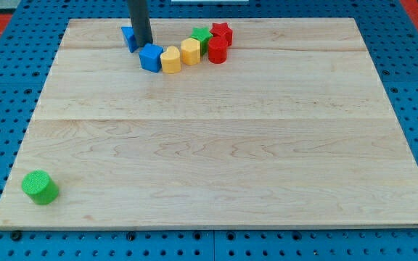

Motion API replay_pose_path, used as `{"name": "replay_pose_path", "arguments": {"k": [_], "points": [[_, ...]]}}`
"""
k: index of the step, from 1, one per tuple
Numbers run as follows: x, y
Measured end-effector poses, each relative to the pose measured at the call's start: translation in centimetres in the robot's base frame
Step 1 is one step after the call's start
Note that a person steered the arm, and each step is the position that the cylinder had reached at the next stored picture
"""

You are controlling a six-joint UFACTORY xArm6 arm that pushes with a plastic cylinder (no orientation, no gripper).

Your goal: Slide the yellow hexagon slightly down

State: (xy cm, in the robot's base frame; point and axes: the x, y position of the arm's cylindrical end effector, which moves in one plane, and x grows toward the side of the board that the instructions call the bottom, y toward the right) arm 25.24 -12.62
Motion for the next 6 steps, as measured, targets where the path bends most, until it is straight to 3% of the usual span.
{"name": "replay_pose_path", "arguments": {"k": [2,3,6], "points": [[-3.1,-3.3],[-1.6,-2.5],[4.5,12.1]]}}
